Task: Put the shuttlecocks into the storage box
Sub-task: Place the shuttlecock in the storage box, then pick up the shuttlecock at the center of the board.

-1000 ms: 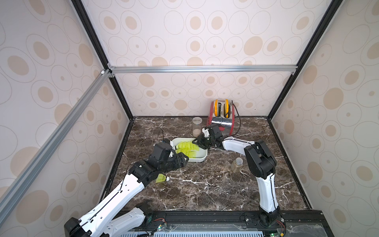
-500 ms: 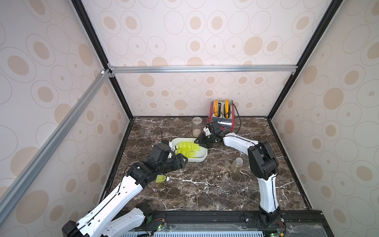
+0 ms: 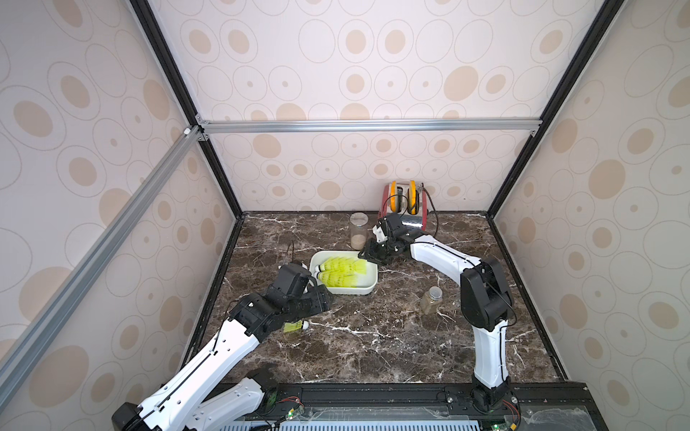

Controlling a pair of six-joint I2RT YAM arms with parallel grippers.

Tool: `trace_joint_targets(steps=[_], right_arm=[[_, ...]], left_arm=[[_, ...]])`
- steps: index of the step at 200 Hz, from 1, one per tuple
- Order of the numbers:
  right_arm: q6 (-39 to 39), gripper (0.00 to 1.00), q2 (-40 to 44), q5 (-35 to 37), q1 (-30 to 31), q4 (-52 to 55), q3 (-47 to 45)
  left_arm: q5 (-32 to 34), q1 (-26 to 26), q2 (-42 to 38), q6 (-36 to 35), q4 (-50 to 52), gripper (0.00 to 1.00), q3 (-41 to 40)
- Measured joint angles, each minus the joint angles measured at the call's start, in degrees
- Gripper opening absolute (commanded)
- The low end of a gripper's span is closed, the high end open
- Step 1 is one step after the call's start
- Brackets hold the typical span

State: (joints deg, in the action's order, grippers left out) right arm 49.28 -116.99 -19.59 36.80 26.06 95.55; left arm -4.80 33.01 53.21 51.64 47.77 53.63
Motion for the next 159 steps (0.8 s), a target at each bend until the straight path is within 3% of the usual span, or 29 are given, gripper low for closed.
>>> trace_joint_targets(steps=[52,87,116,159], right_arm=[[-9.60,0.46,6.99,4.17,3.52,5.75,0.46],[-15.61,0.47,12.70,4.26,7.82,6.40,-2.45],[-19.52,0.48,15.23,2.14,11.13,6.32,-6.23],[-22.32,0.48,16.94,-0.72,12.41,6.34,-12.70]], left_arm=[[6.51,-9.22,-4.35,3.26,9.27,0.84,-2.56],[6.23,-16.92,-2.10,6.05,9.46,0.89,-7.85],[3.91,-21.75,0.96,11.47,4.59,0.92,-14.05],[1.73,-22.64,-1.97,25.24,-8.52,0.95,-24.15]])
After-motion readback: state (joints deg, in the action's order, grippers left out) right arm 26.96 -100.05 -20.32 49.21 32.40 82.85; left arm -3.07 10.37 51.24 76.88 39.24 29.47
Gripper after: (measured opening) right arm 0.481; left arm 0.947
